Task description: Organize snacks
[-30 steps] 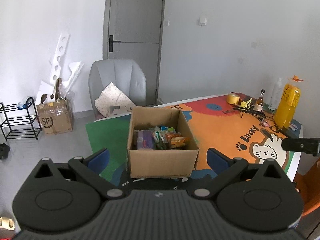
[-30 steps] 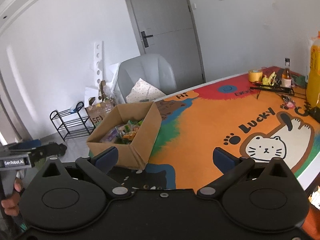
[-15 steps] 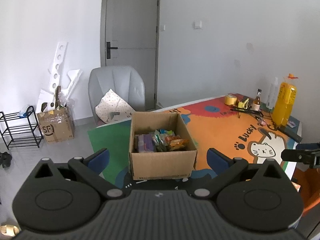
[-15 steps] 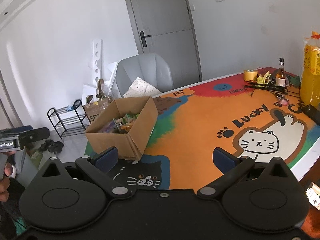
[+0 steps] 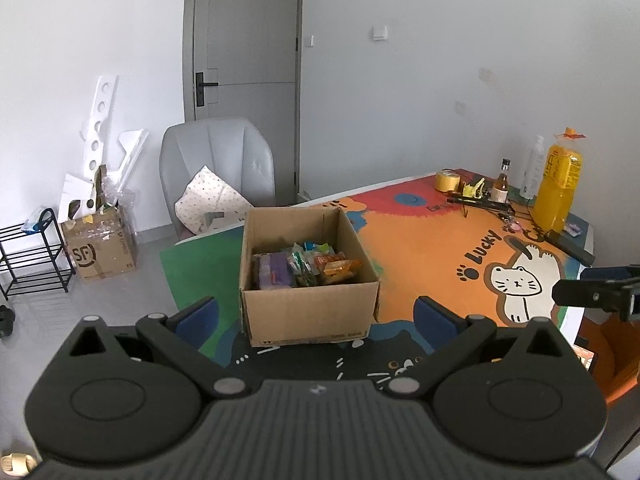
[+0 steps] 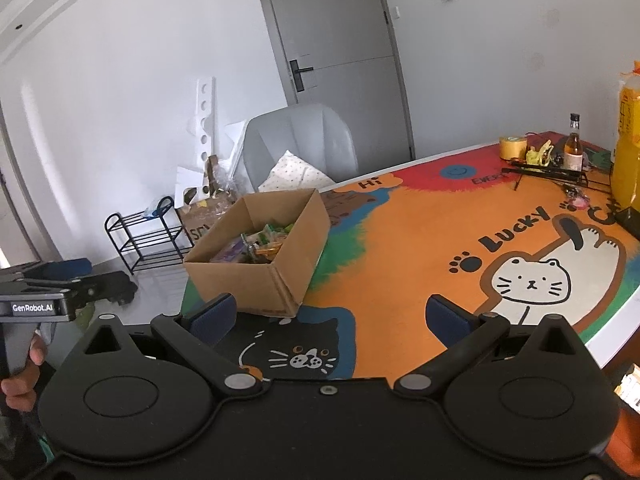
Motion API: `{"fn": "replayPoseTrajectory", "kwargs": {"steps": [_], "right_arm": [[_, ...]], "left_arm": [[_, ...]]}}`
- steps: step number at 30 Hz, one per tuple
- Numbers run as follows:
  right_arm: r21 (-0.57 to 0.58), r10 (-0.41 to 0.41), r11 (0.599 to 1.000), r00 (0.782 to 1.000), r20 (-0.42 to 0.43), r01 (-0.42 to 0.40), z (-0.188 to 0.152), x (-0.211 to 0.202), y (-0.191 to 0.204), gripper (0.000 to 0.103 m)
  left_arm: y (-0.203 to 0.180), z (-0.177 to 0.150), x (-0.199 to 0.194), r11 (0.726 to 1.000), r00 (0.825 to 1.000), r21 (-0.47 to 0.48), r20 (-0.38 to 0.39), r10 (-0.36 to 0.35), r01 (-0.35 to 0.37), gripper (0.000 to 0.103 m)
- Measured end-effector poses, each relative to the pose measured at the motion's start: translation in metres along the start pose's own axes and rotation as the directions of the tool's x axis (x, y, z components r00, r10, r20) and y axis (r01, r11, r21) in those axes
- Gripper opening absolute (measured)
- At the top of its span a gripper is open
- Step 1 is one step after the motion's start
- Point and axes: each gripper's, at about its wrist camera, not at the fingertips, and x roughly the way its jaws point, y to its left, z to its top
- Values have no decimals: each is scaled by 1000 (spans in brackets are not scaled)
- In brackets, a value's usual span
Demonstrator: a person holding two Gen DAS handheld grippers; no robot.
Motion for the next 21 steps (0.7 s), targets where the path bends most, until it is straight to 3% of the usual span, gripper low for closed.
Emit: {"fn": "replayPoseTrajectory", "kwargs": {"steps": [21], "right_arm": [[-11,-15,1000,1000,-22,15,-1,4,5,103]], "left_arm": [[1,1,-1,1000,1000,-12,-5,-17,17,103]]}}
